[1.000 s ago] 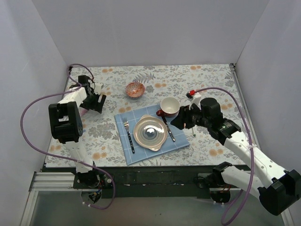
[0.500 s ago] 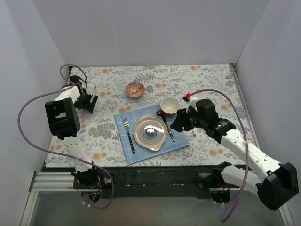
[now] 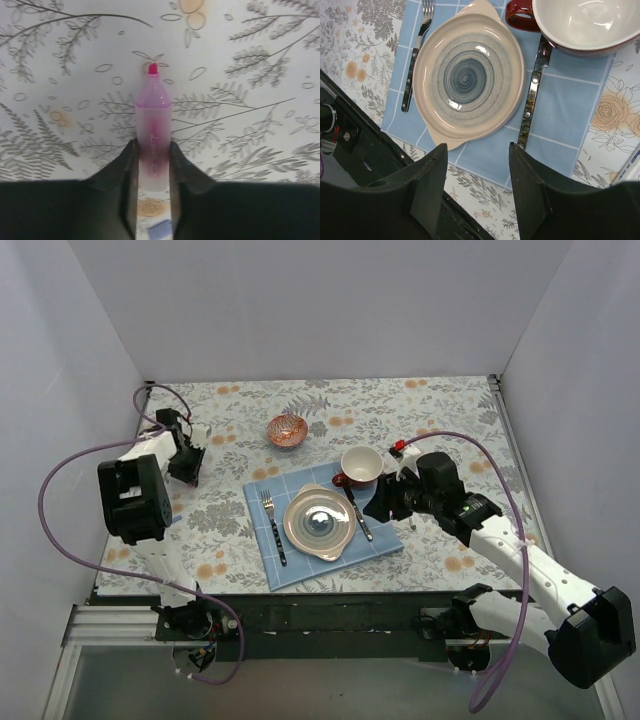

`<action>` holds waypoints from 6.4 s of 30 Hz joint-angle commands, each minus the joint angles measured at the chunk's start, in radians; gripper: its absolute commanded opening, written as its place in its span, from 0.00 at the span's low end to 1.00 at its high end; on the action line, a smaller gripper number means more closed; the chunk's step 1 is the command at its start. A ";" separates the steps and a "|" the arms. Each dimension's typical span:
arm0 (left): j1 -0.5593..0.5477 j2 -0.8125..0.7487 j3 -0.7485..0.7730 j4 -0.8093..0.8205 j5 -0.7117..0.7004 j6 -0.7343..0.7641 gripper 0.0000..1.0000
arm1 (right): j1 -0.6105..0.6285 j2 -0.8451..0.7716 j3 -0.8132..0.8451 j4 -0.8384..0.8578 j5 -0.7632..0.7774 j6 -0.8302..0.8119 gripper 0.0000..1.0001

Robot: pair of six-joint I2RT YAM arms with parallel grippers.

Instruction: Insert the pens into the pen caps

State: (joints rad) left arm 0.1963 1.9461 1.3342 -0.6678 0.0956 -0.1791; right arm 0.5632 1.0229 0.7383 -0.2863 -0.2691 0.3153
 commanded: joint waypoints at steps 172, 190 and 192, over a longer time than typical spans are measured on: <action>-0.658 -0.900 -0.550 0.631 0.632 -0.800 0.00 | -0.483 0.824 0.631 -0.640 0.608 1.010 0.57; -0.658 -0.901 -0.549 0.620 0.636 -0.786 0.00 | -0.508 0.953 0.644 -0.585 0.585 0.982 0.57; -0.658 -0.904 -0.547 0.614 0.636 -0.783 0.00 | -0.510 0.948 0.627 -0.583 0.593 0.982 0.56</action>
State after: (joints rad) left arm -0.4629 1.0550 0.7807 -0.0471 0.7227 -0.9844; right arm 0.0589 1.9694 1.3891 -0.8604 0.3042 1.2839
